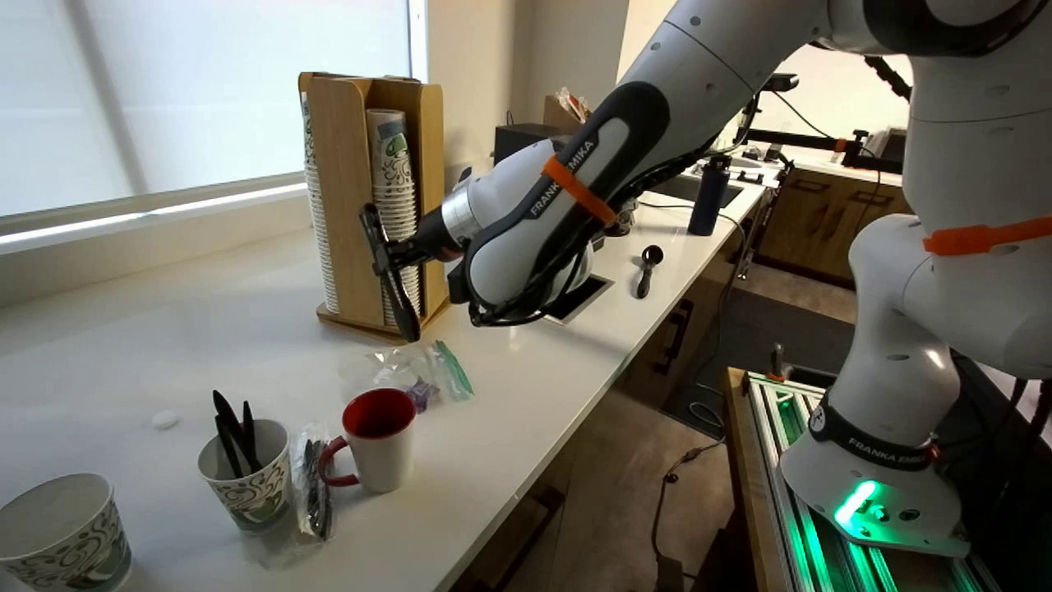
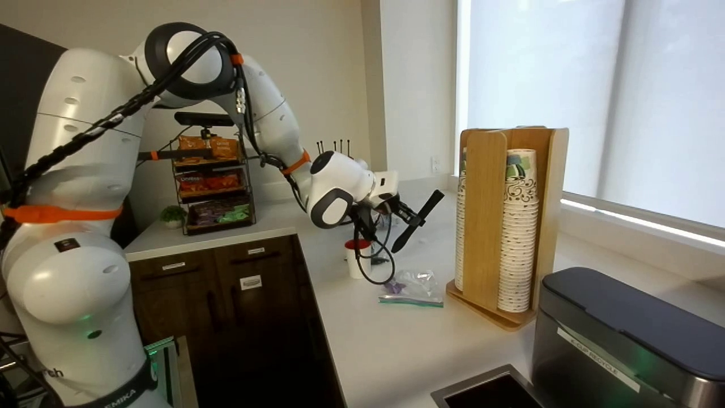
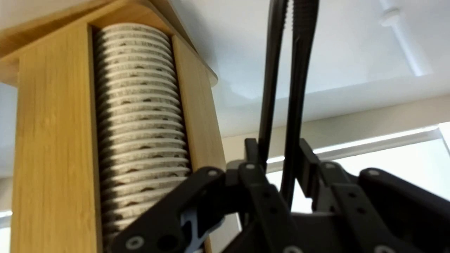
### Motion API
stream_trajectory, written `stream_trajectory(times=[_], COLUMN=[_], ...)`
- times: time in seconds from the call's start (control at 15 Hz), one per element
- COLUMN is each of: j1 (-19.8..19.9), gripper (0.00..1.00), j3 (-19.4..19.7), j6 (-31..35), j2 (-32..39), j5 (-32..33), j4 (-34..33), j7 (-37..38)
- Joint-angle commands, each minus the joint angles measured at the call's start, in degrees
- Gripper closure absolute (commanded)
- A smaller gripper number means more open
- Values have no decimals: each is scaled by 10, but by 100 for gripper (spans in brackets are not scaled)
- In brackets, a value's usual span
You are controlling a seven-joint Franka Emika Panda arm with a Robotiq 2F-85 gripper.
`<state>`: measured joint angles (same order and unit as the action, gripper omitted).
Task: Put the black tongs in the paper cup on the right
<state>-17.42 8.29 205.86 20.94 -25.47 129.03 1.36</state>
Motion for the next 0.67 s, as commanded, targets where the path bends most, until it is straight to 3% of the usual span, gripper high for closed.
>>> stream_trajectory(times=[0.0, 0.13, 0.6], j1=[-71, -100, -95], gripper=[93, 93, 93], j3=[29, 30, -19], j6=[29, 40, 36], j2=[11, 13, 81], j5=[-19, -8, 159], j4=[-32, -51, -178], j7=[-83, -120, -124])
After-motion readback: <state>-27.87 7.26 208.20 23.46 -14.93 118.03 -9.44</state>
